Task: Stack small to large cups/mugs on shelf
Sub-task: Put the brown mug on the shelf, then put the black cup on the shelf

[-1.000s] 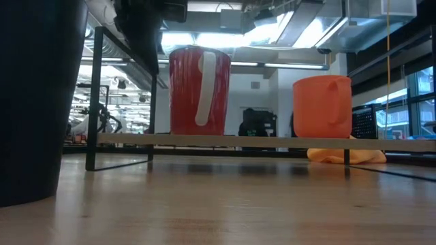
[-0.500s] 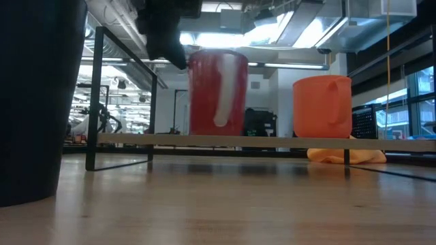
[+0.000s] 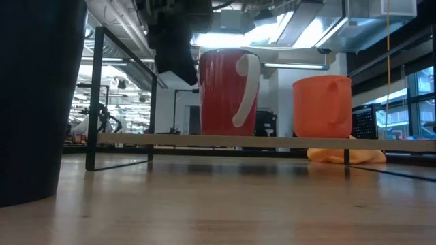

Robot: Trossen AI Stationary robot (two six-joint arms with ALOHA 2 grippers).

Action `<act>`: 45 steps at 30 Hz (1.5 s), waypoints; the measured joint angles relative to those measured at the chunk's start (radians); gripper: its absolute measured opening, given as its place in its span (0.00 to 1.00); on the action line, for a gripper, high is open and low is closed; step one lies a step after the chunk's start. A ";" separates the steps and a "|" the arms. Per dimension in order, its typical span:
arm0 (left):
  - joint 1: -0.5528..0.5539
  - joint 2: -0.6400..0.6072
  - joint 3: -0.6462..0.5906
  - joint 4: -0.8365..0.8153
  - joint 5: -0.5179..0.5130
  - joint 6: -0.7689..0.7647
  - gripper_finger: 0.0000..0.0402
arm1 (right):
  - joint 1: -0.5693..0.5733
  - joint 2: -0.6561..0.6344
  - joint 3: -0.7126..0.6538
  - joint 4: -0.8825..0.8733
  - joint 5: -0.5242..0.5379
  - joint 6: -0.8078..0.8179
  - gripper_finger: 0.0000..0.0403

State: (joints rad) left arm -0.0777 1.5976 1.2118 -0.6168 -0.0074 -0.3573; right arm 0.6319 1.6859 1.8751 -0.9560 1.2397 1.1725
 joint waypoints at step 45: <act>-0.172 -0.062 0.153 -0.430 -0.017 -0.033 0.17 | -0.002 0.000 0.000 -0.017 -0.012 -0.005 0.26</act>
State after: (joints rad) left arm -0.2492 1.5352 1.3643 -1.0466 -0.0242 -0.3898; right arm 0.6300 1.6859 1.8751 -0.9730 1.2274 1.1675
